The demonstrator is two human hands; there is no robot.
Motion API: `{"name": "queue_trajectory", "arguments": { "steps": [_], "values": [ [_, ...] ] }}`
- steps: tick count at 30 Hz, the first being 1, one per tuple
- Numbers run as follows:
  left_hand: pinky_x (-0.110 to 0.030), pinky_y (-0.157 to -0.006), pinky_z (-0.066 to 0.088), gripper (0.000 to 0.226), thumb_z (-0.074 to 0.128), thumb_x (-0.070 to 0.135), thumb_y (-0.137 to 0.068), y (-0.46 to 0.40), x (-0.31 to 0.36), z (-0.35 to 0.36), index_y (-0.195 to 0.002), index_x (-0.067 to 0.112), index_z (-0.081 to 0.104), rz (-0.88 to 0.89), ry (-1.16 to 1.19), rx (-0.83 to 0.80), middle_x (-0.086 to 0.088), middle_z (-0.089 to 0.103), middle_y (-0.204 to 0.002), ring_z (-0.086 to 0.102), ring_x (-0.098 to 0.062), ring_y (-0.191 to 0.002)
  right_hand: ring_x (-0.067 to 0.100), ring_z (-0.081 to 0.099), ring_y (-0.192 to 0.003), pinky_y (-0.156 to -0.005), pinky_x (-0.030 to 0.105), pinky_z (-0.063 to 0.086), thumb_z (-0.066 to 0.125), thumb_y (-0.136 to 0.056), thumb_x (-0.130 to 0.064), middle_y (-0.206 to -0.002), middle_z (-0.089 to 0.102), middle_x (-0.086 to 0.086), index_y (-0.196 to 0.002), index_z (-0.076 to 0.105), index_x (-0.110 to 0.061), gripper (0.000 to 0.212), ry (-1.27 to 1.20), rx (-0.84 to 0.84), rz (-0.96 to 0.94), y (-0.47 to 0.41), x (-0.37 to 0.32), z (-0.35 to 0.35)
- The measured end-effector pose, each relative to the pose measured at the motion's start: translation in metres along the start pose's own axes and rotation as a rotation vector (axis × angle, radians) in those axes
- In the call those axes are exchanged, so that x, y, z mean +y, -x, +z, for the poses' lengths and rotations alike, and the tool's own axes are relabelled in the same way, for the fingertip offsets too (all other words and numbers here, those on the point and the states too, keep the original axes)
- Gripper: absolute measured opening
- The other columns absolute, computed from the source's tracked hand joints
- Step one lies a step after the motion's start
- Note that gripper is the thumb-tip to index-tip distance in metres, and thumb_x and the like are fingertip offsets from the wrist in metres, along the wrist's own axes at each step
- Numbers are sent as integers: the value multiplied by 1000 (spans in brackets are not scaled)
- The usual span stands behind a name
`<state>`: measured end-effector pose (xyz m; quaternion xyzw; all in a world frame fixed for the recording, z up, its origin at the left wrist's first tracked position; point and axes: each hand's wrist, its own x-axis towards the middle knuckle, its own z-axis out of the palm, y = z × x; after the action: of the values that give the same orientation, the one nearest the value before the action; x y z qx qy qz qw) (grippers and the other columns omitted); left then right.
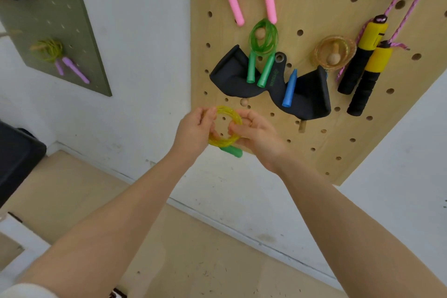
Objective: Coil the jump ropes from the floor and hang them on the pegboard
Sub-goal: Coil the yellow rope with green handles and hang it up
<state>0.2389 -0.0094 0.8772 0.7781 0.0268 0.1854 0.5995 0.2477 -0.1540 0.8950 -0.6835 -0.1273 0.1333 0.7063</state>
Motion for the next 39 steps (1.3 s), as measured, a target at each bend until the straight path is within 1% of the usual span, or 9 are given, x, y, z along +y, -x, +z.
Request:
{"name": "queue_trajectory", "arguments": {
  "steps": [4,7,13,19,22,25,30,35,39],
  "values": [
    [-30,-64,48,27,43,37,-97,-14,-6,-30,-85,17,56,-63,27,1,3,57,-72,58,-18,-71,11,60,-80,-77,27,52,57,-91,-10,-92,62,3,-112,57,-9,22,89,19,-30,-27,-2,25],
    [-34,-66,52,23,53,33,-93,-30,-16,-62,-85,12,58,-88,45,-43,0,60,-75,62,-21,-68,11,61,-75,-66,24,49,61,-90,-13,-90,65,0,-109,59,-14,19,131,7,-15,-52,-2,48],
    [-21,-47,42,11,54,27,-93,-72,-51,-129,-101,20,56,-144,83,57,2,59,-74,59,-13,-55,12,64,-76,-61,21,48,66,-86,-14,-92,66,2,-104,52,-19,23,143,-21,8,-111,-4,116],
    [-36,-64,53,8,54,22,-94,-136,-93,-215,-100,17,55,-131,175,76,-5,57,-80,61,-24,-62,15,62,-79,-64,25,46,68,-84,-12,-84,65,-4,-95,53,-20,20,168,-41,-14,-186,-6,209],
    [-24,-57,53,9,53,20,-94,-173,-113,-265,-102,17,54,-131,186,96,-2,57,-82,63,-18,-62,11,60,-80,-66,22,45,65,-86,-9,-89,65,-4,-103,55,-22,23,188,-63,-27,-228,-6,260],
    [-13,-51,47,5,52,16,-94,-207,-134,-316,-99,18,53,-166,228,100,-5,58,-86,62,-10,-68,7,59,-75,-63,15,44,60,-86,0,-94,65,4,-97,58,-18,21,224,-88,-48,-272,-7,309],
    [-33,-74,50,12,50,10,-95,-262,-171,-382,-93,21,54,-126,234,120,-2,59,-77,59,-15,-73,1,54,-63,-53,6,39,62,-83,4,-82,61,0,-85,58,-19,23,278,-128,-64,-344,-4,375],
    [-31,-72,53,15,52,8,-94,-328,-211,-417,-89,23,54,-164,248,119,-2,59,-85,63,-11,-68,-3,53,-58,-51,6,39,62,-84,2,-78,60,-3,-88,57,-18,21,304,-146,-44,-425,8,408],
    [-25,-67,52,16,51,8,-94,-386,-245,-447,-86,22,54,-160,255,173,6,65,-73,63,-7,-64,-2,54,-58,-51,9,39,63,-84,0,-79,60,-4,-88,54,-21,23,319,-265,-21,-504,22,437]
  ]
}}
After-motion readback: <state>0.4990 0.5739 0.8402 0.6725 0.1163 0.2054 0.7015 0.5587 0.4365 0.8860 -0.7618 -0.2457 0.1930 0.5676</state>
